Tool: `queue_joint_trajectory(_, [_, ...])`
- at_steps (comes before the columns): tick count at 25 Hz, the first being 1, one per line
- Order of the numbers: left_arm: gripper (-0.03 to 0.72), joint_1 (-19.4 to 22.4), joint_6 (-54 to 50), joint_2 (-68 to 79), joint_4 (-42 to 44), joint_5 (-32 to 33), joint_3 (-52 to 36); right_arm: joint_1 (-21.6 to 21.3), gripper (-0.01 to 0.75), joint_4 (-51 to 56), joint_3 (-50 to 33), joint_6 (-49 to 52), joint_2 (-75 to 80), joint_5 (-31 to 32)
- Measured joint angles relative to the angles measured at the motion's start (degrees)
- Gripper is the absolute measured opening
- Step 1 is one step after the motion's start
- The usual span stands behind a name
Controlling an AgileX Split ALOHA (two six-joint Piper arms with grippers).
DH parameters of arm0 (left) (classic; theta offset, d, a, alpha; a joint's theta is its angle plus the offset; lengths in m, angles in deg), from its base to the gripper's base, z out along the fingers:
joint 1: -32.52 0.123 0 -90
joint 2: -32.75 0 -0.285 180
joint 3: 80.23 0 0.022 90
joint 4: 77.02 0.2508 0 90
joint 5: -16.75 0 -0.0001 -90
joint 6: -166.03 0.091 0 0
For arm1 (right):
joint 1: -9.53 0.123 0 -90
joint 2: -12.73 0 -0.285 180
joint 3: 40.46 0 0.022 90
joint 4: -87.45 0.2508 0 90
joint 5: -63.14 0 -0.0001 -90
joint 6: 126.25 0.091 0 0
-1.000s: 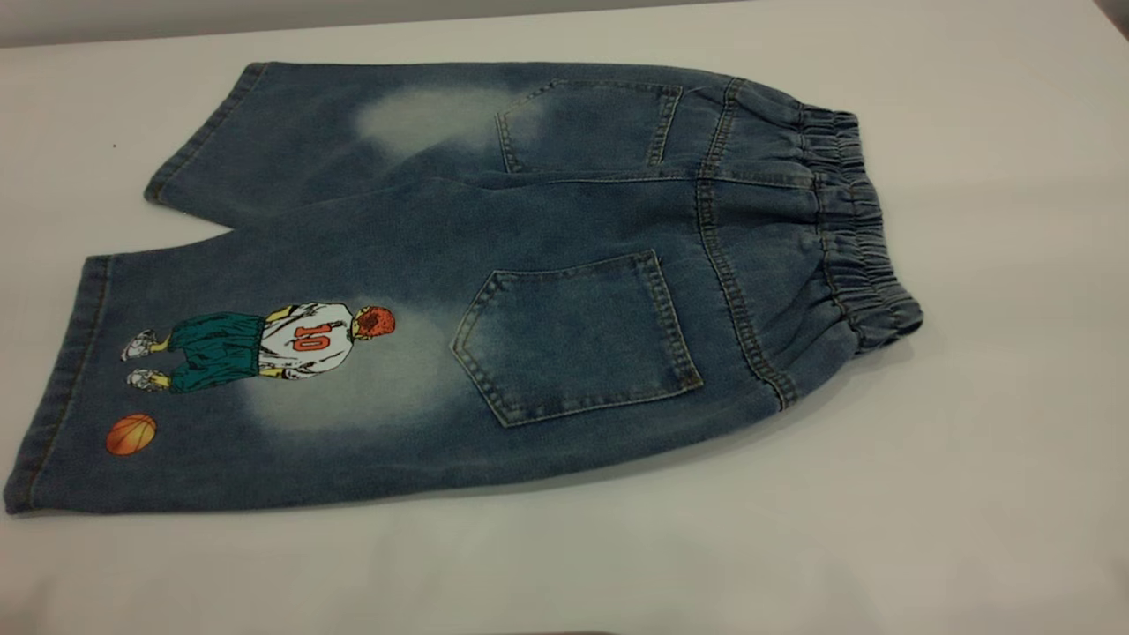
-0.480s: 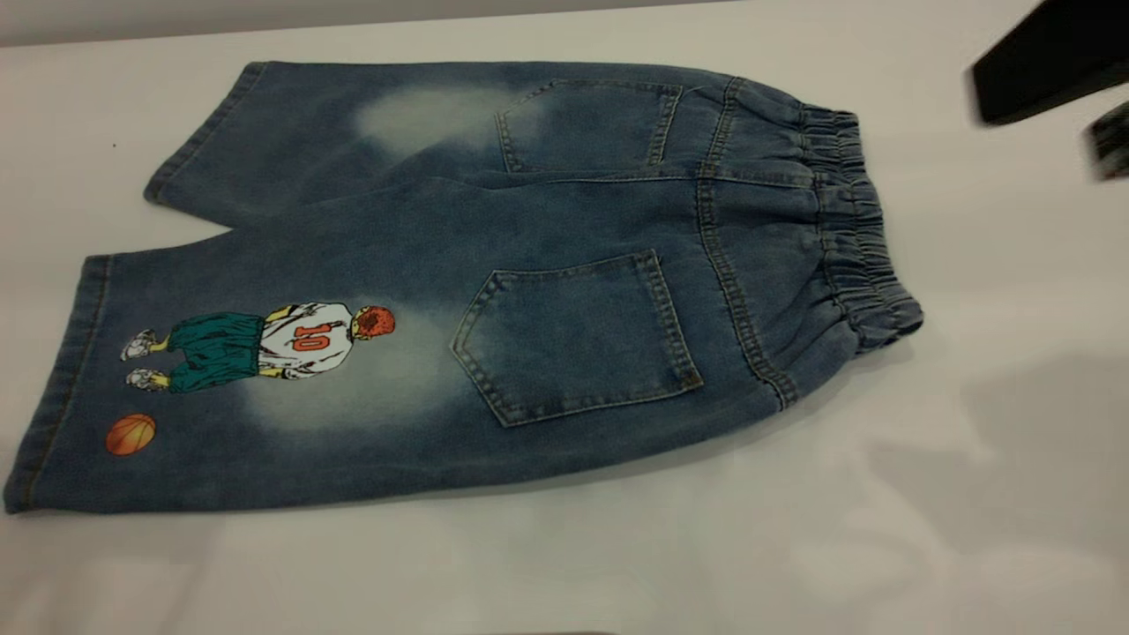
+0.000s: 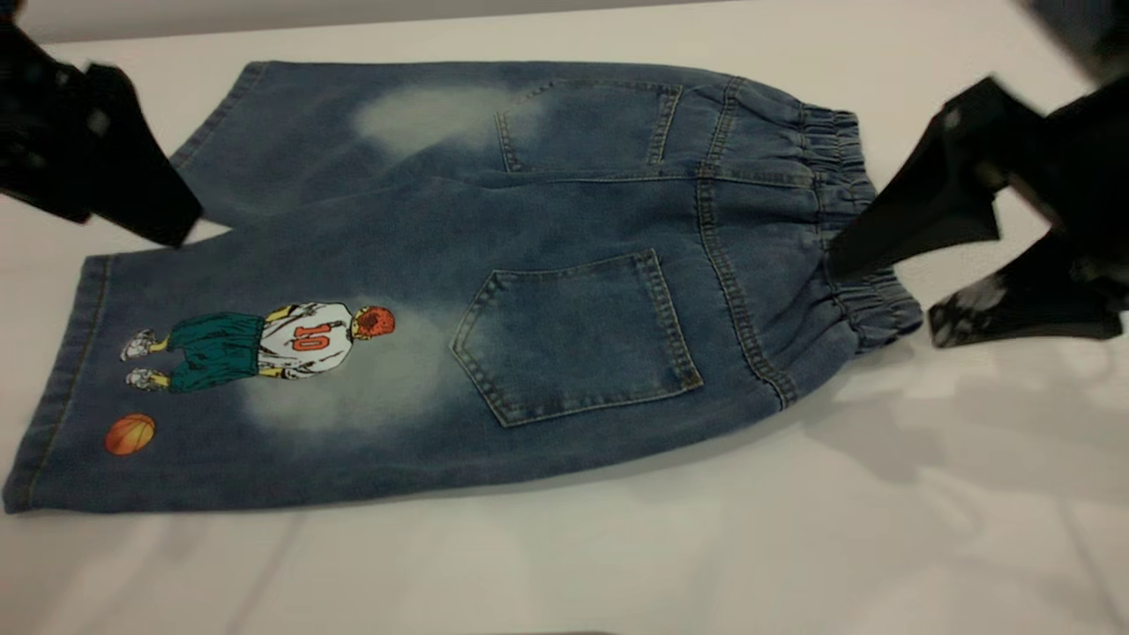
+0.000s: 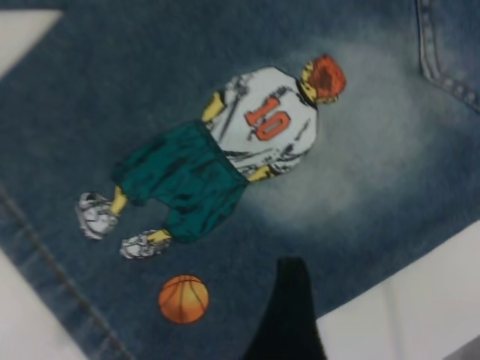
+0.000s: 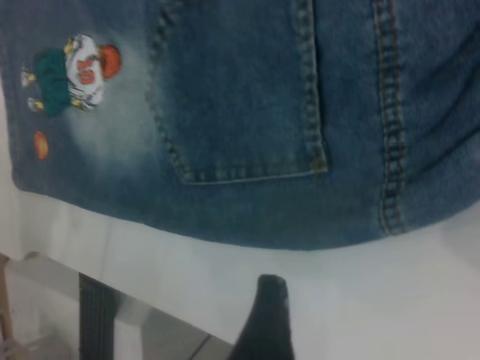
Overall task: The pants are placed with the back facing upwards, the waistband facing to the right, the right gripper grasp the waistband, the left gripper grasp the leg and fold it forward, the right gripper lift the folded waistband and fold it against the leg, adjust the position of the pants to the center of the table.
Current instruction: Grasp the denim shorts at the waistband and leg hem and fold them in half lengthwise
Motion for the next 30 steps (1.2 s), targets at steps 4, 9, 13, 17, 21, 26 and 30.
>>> queue_joint_trajectory(4, [0.568, -1.8, 0.0, 1.1, -0.1, -0.3, 0.0, -0.1, 0.594, 0.8, 2.6, -1.2, 4.3, 0.8])
queue_joint_trajectory(9, [0.568, -2.3, 0.0, 1.1, -0.1, -0.3, 0.0, -2.7, 0.594, 0.6, 6.0, -1.2, 10.8, 3.0])
queue_joint_trajectory(13, [0.568, -2.3, 0.0, 1.1, -0.2, -0.3, 0.1, -7.3, 0.594, 0.2, 7.0, -1.2, 14.9, 6.3])
queue_joint_trajectory(17, [0.568, -2.3, 0.0, 1.1, -0.2, -0.3, 0.1, -10.3, 0.594, 0.2, 7.1, -1.3, 15.8, 7.6])
queue_joint_trajectory(21, [0.568, -2.4, 0.2, 1.1, -0.2, -0.3, 0.2, -10.4, 0.594, 0.3, 7.8, -1.5, 17.7, 9.0])
queue_joint_trajectory(26, [0.568, -2.4, 0.2, 1.1, -0.2, -0.4, 0.2, -10.4, 0.594, 0.6, 10.3, -1.6, 20.8, 10.4])
queue_joint_trajectory(30, [0.568, -2.4, 0.2, 1.1, -0.2, -0.4, 0.2, -10.4, 0.594, 1.2, 11.1, -1.4, 22.1, 10.9])
